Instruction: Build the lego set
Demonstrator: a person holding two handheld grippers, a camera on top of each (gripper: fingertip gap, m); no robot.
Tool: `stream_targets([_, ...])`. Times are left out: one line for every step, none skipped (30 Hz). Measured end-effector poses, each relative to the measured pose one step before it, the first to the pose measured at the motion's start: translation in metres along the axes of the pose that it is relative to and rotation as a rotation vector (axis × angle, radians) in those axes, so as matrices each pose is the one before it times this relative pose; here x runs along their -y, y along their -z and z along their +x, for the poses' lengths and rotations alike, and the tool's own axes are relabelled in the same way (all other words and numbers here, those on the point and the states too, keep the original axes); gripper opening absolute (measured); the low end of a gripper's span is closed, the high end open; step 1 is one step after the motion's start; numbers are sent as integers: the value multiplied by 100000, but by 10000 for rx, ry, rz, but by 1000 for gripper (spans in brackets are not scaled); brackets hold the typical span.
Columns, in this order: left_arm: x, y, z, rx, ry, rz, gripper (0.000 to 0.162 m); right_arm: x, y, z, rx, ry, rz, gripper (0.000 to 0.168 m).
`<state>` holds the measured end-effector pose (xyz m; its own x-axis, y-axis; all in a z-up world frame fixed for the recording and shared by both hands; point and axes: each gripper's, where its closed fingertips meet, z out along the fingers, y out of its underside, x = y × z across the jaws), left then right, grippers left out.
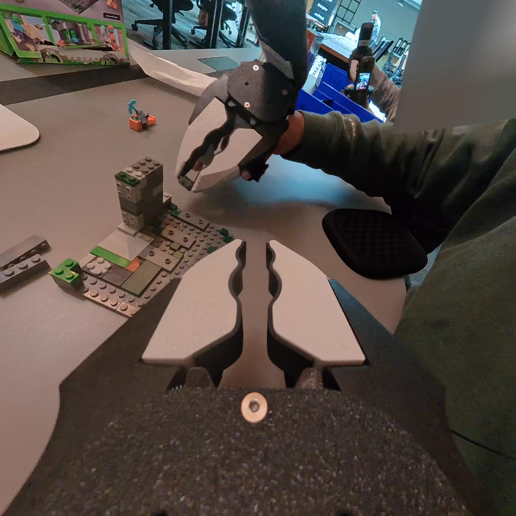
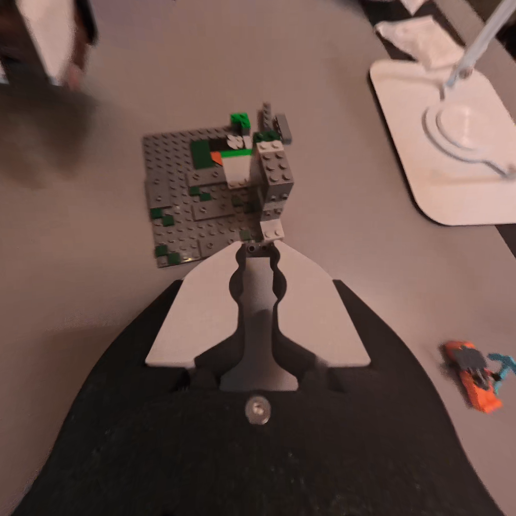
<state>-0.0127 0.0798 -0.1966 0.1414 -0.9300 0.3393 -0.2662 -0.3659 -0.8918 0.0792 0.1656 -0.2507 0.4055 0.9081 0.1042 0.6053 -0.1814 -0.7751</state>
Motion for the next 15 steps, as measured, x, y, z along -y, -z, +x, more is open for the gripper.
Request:
stream_targets([-19,-38,11,-11,-3,-9,13,93,268,-372,220,61,431,16])
stream_targets([-45,-55,4,-8,-1,-19,13,-221,192,-246,114,28,167,16])
stream_targets([-91,-84,7,-15,17,-36,13,-431,130,-124,-1,56,-30,16])
stream_targets([-104,-113,14,-27,33,-45,13,-466,100,-135,-13,87,-94,16])
stream_targets([-109,-120,28,-30,35,-49,13,-377,80,-160,-4,92,-80,16])
stream_targets([-112,-113,14,-15,18,-44,13,-327,64,-160,-9,91,-65,16])
stream_targets([-91,-97,4,2,-3,-41,13,-301,58,-128,-16,86,-82,16])
stream_targets([-58,-77,-16,24,-15,-29,13,-281,60,-85,-25,72,-80,16])
stream_targets([-34,-49,-46,40,-13,-11,13,-227,83,-88,-13,50,-45,16])
stream_targets([-20,-19,-60,35,-1,-10,13,-187,87,-105,16,14,-26,17])
stream_targets([-16,-16,-107,48,3,-6,13,-185,98,-93,24,-9,-19,18])
stream_targets([-8,13,-160,73,-7,7,13,-145,110,-65,9,-9,0,19])
stream_targets([-25,17,-177,71,-2,-5,12,-123,125,-75,1,-14,6,20])
stream_targets([-23,18,-168,56,10,-10,12,-112,127,-40,-12,-22,12,20])
stream_targets([2,28,-141,44,25,7,12,-98,133,-34,-24,-25,17,20])
